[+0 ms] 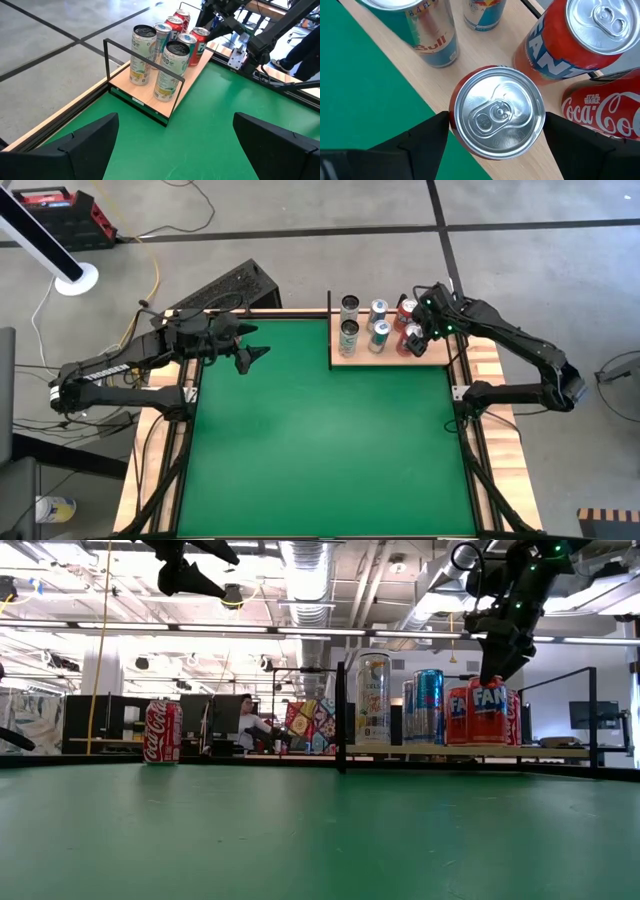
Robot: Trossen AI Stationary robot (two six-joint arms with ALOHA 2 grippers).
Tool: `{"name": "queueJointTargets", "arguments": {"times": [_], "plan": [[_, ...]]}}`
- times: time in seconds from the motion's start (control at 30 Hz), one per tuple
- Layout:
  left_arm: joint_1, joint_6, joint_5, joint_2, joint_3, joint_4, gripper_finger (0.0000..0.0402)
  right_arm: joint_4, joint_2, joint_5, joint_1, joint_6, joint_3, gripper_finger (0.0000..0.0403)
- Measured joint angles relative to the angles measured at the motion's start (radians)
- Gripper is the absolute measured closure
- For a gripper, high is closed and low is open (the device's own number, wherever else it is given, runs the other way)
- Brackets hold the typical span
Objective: Place canned beverage on shelf
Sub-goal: Put the orange soda can on the shelf aligned with the other orange soda can
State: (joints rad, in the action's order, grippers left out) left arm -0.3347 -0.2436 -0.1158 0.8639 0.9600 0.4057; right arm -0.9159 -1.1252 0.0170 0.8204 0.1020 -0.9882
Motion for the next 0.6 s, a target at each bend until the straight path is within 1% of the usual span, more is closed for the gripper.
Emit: {"name": "queueJointTargets", "arguments": {"times": [0.2, 0.43, 0.6], "plan": [[0.000, 0.005, 0.000, 0.000, 0.000, 0.000, 0.0025, 0.046, 0.000, 0.000, 0.000, -0.004, 0.000, 0.0060], [0.000, 0.014, 0.000, 0.000, 0.000, 0.000, 0.0025, 0.047, 0.000, -0.002, 0.000, 0.000, 0.000, 0.0060], [0.000, 0.016, -0.002, 0.000, 0.000, 0.000, 0.0025, 0.084, 0.000, -0.002, 0.000, -0.005, 0.000, 0.0060]]}}
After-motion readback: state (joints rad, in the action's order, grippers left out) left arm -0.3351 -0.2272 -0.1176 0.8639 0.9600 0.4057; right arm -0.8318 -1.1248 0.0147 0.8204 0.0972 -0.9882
